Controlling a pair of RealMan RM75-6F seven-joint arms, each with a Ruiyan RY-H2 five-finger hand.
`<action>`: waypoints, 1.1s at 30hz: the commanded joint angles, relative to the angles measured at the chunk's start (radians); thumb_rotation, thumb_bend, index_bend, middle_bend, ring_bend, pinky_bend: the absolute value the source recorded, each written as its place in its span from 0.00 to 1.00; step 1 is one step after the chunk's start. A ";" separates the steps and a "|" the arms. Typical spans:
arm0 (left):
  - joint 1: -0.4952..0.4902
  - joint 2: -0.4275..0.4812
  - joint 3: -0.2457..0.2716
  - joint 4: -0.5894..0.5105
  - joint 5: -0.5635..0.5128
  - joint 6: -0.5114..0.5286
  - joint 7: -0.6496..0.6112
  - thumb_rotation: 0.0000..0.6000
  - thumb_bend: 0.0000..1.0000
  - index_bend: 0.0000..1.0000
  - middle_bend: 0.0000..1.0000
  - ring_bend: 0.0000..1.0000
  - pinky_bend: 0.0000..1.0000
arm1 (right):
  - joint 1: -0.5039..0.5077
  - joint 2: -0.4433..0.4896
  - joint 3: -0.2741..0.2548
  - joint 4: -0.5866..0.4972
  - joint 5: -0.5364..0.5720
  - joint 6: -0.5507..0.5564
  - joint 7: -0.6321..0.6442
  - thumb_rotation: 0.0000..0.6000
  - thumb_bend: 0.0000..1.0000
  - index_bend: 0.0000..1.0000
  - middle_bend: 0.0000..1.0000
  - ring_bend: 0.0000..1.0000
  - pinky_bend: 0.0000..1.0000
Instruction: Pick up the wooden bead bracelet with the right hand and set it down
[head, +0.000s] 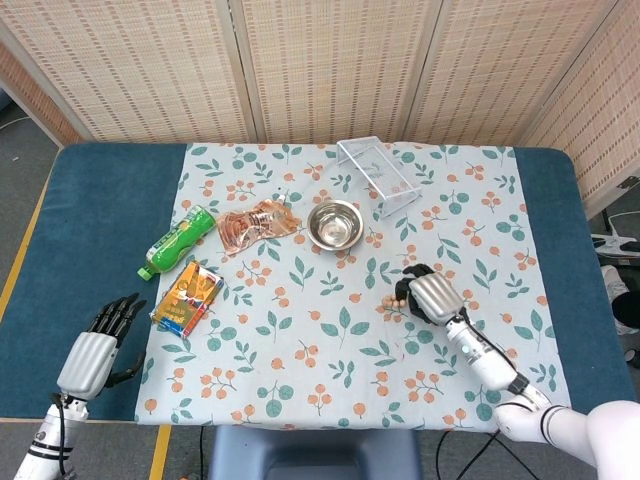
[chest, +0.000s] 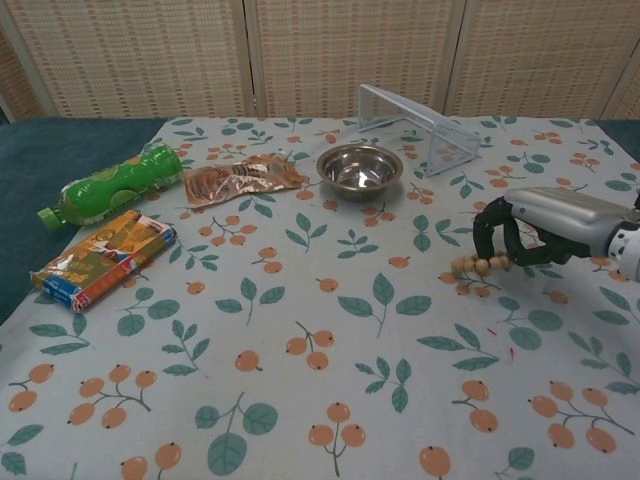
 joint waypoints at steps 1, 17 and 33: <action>0.000 0.000 -0.001 0.000 0.001 0.002 0.000 1.00 0.45 0.00 0.00 0.00 0.11 | -0.014 0.006 -0.026 -0.011 -0.024 -0.007 -0.005 1.00 1.00 0.53 0.50 0.20 0.19; 0.000 0.000 0.001 -0.002 0.001 -0.001 0.003 1.00 0.45 0.00 0.00 0.00 0.11 | -0.106 0.142 -0.021 -0.197 -0.070 0.145 -0.128 0.96 0.34 0.12 0.23 0.05 0.11; 0.007 0.007 -0.012 0.005 -0.002 0.025 0.019 1.00 0.45 0.00 0.00 0.00 0.11 | -0.339 0.358 -0.078 -0.658 -0.100 0.444 -0.779 0.94 0.20 0.00 0.00 0.00 0.00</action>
